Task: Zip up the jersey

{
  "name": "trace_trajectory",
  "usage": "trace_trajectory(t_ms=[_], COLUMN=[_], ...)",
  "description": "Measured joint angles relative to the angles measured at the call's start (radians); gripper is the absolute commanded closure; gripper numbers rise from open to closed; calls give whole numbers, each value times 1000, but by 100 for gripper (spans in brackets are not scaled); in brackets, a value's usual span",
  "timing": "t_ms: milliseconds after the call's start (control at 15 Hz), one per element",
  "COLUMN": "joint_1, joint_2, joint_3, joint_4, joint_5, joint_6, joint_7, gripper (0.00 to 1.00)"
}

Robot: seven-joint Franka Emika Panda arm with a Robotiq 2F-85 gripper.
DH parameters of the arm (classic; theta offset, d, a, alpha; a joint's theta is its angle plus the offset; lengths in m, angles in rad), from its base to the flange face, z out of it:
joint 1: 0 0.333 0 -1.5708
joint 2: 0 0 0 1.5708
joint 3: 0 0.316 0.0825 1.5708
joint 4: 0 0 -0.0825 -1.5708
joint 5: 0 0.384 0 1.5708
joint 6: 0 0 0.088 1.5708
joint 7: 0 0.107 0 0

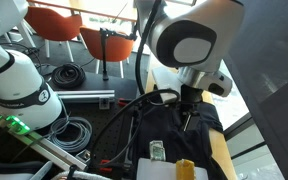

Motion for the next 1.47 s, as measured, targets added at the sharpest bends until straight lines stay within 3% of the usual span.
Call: trace_trajectory(t_ms=[267,867,1467], joint_1=[-54,-57,-57], joint_2=[-43,-40,-33], joint_3=[-1,72,81], joint_4=[16,123,149], joint_5=[11,211,222], joint_6=[7,-37,-73], joint_7=[-53,-102,-99], gripper=[0,0,0])
